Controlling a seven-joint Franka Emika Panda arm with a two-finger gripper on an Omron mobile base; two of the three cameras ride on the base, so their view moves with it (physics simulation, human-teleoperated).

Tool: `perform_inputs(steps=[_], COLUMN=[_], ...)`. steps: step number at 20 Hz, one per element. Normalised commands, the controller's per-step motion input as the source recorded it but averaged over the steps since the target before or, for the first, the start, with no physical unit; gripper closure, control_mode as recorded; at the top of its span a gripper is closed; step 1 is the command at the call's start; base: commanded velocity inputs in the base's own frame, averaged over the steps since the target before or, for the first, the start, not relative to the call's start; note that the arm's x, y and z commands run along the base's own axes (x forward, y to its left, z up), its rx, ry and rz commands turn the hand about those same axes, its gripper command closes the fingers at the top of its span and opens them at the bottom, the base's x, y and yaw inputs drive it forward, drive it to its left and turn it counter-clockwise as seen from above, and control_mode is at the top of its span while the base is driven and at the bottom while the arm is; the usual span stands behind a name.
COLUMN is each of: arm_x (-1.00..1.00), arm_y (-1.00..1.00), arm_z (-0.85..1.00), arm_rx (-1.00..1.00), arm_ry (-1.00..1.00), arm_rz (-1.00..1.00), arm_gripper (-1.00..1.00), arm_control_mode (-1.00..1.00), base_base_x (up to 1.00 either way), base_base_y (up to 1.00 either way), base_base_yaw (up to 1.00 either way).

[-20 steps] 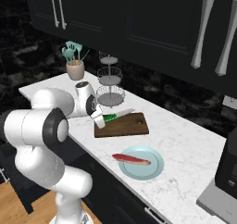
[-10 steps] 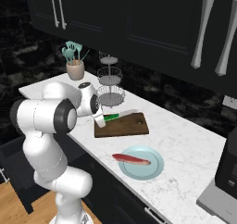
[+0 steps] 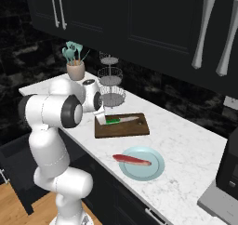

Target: Pick up the knife from the drawer and place it on the cutting board. Then place the meat from the plate to the cutting board.

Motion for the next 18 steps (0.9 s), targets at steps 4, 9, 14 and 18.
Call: perform_inputs(steps=[4,9,14,18], arm_x=[-0.19,-0.97,-1.0,-0.82], arm_y=[0.0,-0.02,-0.48,-0.93], arm_z=[0.35,0.51,0.14,0.19], arm_rx=[0.0,0.0,0.07,0.15], arm_ry=[-0.1,-0.16,-0.03,0.0], arm_rz=[-0.03,0.0,-0.02,-0.08], arm_gripper=[-1.0,-1.0,-1.0,-1.0], arm_control_mode=[-1.0,-1.0,-1.0,-1.0], base_base_x=[0.0,0.0,0.0,0.0], base_base_y=[0.0,0.0,0.0,0.0], base_base_yaw=[0.0,0.0,0.0,0.0])
